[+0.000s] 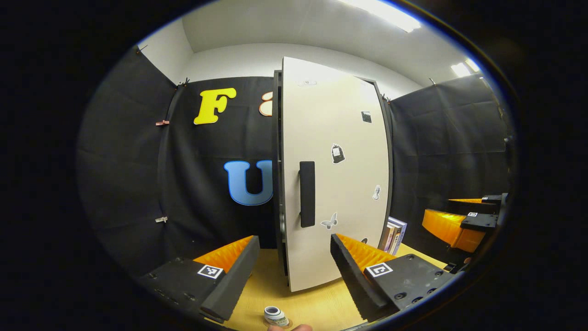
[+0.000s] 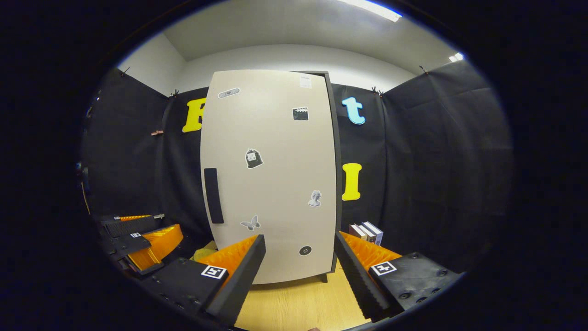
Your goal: Open the cabinet door with the right hand, grasp the bottle in the cabinet with the left hand and place it on the coaster, then close the cabinet door with the right hand.
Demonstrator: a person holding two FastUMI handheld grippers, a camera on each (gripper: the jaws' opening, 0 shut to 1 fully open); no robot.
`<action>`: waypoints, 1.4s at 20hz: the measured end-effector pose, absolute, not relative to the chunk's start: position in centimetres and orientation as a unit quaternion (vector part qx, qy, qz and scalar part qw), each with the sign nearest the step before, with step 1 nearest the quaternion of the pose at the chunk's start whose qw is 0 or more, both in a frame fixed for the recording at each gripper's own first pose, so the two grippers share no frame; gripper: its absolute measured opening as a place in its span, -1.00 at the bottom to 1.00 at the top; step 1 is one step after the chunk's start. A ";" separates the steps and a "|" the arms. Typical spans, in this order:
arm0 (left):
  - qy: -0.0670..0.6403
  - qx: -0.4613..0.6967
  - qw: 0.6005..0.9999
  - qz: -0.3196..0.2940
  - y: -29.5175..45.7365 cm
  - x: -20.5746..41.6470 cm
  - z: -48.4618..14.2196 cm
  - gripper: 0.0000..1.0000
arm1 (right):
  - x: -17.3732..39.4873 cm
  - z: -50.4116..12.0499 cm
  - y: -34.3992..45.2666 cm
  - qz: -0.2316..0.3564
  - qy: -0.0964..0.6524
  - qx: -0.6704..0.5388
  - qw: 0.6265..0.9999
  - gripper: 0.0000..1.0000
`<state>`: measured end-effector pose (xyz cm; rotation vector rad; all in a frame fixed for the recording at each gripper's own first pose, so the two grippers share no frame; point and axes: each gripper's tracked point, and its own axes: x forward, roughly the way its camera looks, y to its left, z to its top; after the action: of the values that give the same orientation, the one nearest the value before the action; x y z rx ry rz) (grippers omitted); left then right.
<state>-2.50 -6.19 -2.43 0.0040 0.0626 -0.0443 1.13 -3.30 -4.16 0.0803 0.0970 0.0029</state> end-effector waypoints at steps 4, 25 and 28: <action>0.030 0.000 0.999 -0.014 -5.9 -2.7 -2.6 0.94 | 1.4 -4.4 -3.6 -0.010 0.049 0.037 0.998 0.95; 0.033 -0.015 0.999 -0.003 -6.8 -1.4 -3.2 0.94 | 2.5 -5.3 -1.8 -0.019 0.053 0.029 0.998 0.95; 0.032 -0.016 0.999 -0.005 -7.1 -1.3 -3.1 0.94 | 2.6 -5.3 -1.1 -0.014 0.052 0.026 0.998 0.95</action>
<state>-1.26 -7.07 -3.10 -0.0325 0.0636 -0.0110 2.57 -1.05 -5.28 0.0511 0.1039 -0.0277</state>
